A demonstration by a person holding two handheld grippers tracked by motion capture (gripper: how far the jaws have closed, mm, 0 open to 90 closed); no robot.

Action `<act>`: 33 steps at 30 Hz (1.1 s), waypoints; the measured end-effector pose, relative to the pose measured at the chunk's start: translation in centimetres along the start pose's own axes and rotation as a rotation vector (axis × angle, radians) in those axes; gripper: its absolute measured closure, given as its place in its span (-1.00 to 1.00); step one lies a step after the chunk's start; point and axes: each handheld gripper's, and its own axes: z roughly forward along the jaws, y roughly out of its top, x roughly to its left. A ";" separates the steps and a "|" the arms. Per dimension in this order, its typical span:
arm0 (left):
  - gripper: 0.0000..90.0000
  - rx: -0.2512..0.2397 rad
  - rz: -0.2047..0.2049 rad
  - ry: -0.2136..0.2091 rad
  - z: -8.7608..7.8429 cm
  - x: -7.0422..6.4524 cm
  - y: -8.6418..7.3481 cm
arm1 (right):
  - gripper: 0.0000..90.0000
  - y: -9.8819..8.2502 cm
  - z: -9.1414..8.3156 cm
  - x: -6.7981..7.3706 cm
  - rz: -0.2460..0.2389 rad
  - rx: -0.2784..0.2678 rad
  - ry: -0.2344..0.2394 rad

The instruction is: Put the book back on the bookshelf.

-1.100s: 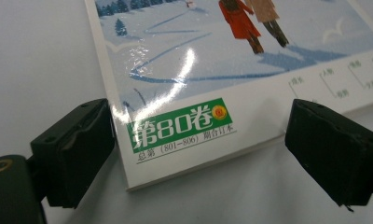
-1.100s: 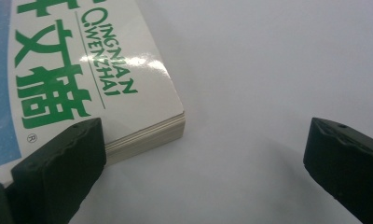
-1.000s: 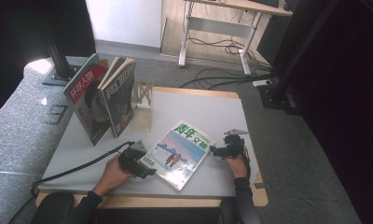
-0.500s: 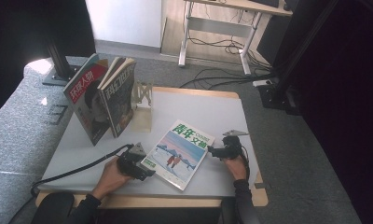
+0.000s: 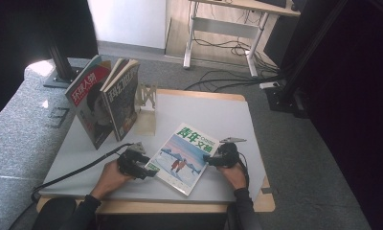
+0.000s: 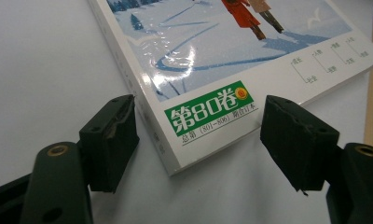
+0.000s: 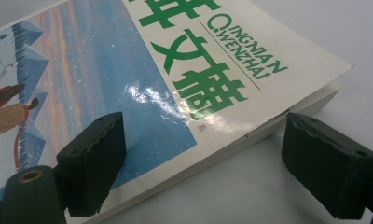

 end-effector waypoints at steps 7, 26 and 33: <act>-0.31 -0.001 0.013 0.039 -0.1 -0.7 -0.1 | -0.69 -0.2 0.1 0.0 0.007 -0.015 0.003; -0.20 -0.007 0.038 0.038 0.1 -3.8 -1.2 | -0.58 1.5 1.8 -0.7 -0.010 -0.043 0.002; -0.18 0.013 0.089 0.051 0.4 -5.4 -1.3 | -0.57 2.5 2.7 -0.8 -0.015 -0.039 0.006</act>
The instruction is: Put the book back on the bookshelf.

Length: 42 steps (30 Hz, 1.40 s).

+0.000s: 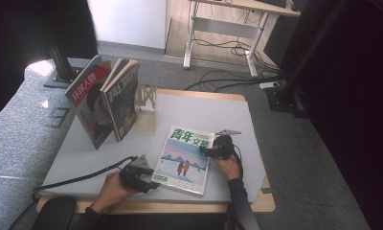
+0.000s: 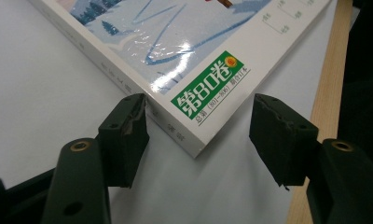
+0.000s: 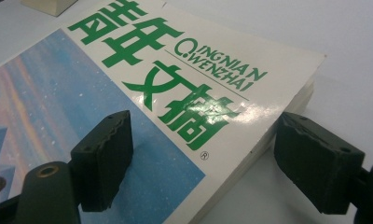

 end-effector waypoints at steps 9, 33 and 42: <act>-0.37 0.018 0.018 -0.067 0.1 0.8 0.2 | -0.58 0.2 0.4 0.0 -0.007 -0.010 -0.007; -1.00 -0.036 -0.015 0.161 -0.8 7.7 0.4 | -0.95 0.0 -1.4 -0.1 -0.074 0.015 0.020; -1.00 0.014 -0.002 0.186 0.1 7.8 0.0 | -1.00 -0.4 -0.4 -0.1 -0.061 0.062 0.045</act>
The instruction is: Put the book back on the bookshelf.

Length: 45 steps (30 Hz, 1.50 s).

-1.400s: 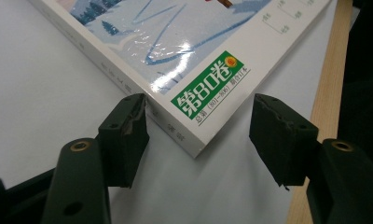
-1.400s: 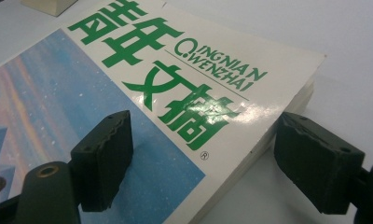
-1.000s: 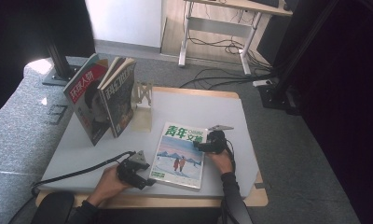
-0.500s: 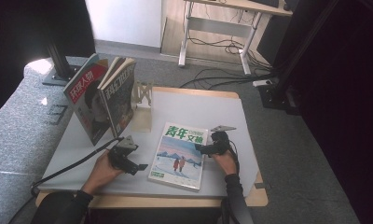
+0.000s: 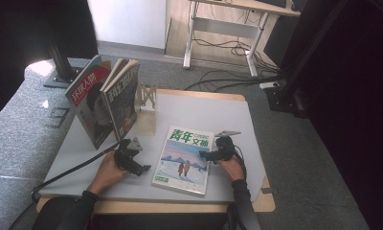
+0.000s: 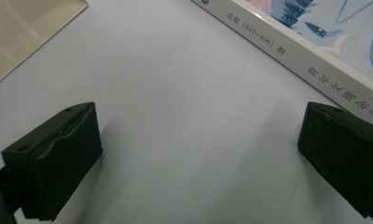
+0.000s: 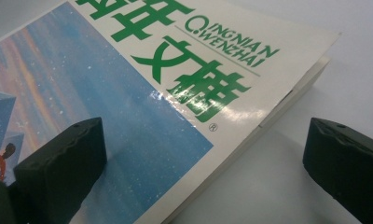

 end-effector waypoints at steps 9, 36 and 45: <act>-1.00 0.004 -0.010 -0.007 0.0 0.1 0.0 | -1.00 0.3 0.7 0.5 0.001 0.020 0.043; -1.00 0.005 -0.010 -0.007 0.0 0.1 0.0 | -0.72 2.2 -1.0 2.8 -0.056 -0.049 0.129; -1.00 0.005 -0.009 -0.007 0.0 0.1 0.0 | -0.41 1.9 -1.0 1.6 -0.052 -0.026 0.096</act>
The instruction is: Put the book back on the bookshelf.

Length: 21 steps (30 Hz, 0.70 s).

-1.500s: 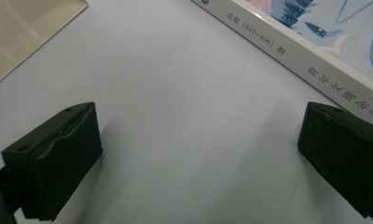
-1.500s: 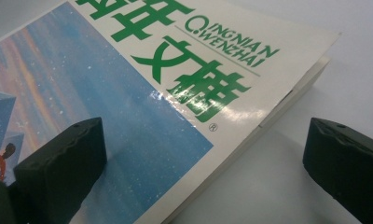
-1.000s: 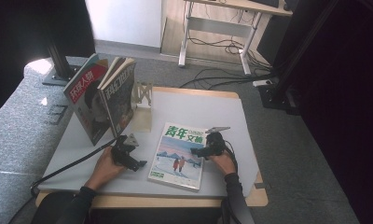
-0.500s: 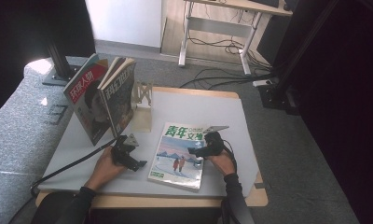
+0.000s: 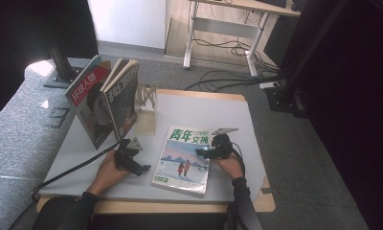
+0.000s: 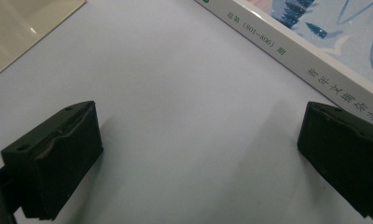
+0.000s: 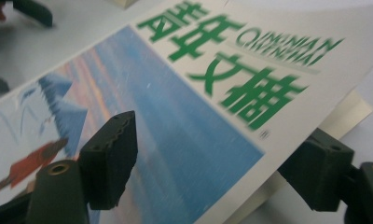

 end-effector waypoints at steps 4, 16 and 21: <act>-1.00 -0.001 0.000 0.000 0.0 0.0 0.0 | -0.14 0.5 0.7 -0.6 -0.005 -0.027 -0.027; -0.99 -0.002 0.000 0.004 0.0 -0.1 0.0 | 0.77 0.7 0.1 -0.7 0.026 -0.028 -0.049; -0.98 0.001 0.003 0.005 -0.1 -0.2 0.0 | 0.89 1.1 -0.5 0.3 -0.002 -0.049 -0.062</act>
